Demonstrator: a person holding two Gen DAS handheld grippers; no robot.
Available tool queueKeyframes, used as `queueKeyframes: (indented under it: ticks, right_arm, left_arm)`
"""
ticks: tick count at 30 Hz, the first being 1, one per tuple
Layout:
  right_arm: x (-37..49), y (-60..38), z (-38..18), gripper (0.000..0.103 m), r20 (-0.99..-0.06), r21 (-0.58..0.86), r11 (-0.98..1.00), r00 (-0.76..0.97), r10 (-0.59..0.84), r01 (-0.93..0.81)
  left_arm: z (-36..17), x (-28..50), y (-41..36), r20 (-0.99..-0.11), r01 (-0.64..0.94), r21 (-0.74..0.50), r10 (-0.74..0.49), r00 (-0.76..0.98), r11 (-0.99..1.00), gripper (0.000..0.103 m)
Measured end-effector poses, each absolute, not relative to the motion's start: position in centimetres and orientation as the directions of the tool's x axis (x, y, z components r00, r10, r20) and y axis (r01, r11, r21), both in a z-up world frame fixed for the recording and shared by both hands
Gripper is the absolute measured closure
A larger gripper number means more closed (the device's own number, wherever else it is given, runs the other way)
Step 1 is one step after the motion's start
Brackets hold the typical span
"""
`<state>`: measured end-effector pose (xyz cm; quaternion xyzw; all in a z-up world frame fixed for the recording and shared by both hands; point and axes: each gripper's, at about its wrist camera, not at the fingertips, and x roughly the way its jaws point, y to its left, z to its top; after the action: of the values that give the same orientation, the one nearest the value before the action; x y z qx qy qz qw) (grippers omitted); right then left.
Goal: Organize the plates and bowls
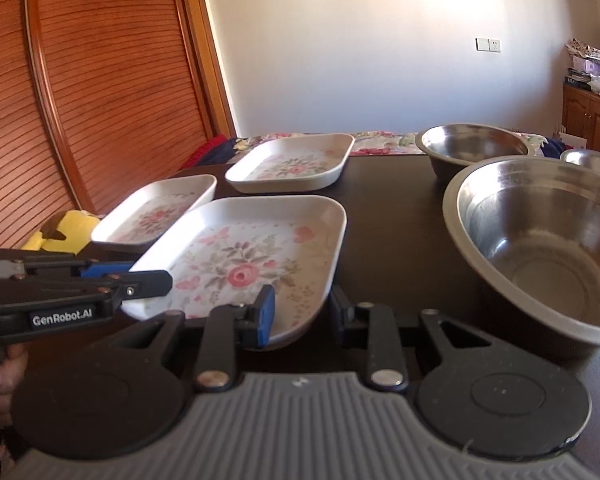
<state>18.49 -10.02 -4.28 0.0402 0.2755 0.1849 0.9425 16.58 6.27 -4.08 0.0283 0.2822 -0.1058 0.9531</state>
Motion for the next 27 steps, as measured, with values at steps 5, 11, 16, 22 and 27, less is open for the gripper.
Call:
queueKeyframes:
  ticks: [5,11,16,22,27]
  right_arm:
    - [17.0,-10.5,-3.9,0.072,-0.489,0.188,0.925,0.785,0.381,-0.332]
    - [15.3,-11.0,-3.8,0.072,-0.477,0.196,0.918,0.785,0.396,-0.345]
    - [13.9,-10.9,-3.9,0.072,-0.47,0.196,0.915,0.786,0.402,-0.352]
    - [12.8,-10.8,-4.7,0.072,-0.474,0.213,0.913,0.78,0.408,-0.348]
    - [12.3,-10.6,-5.4,0.072,-0.482,0.231,0.91,0.772,0.414,-0.344]
  left_arm:
    - [-3.7,14.5,6.1,-0.53,0.218,0.006,-0.182,0.829,0.976,0.077]
    - [-4.0,12.3,6.0,-0.534,0.206,0.0,-0.174,0.828,0.979,0.077]
    - [-4.8,10.9,6.0,-0.546,0.199,-0.004,-0.169,0.821,0.98,0.077]
    - [-5.5,10.2,6.0,-0.557,0.195,0.002,-0.161,0.815,0.981,0.077]
    - [-6.2,10.1,6.2,-0.57,0.19,0.0,-0.156,0.807,0.982,0.077]
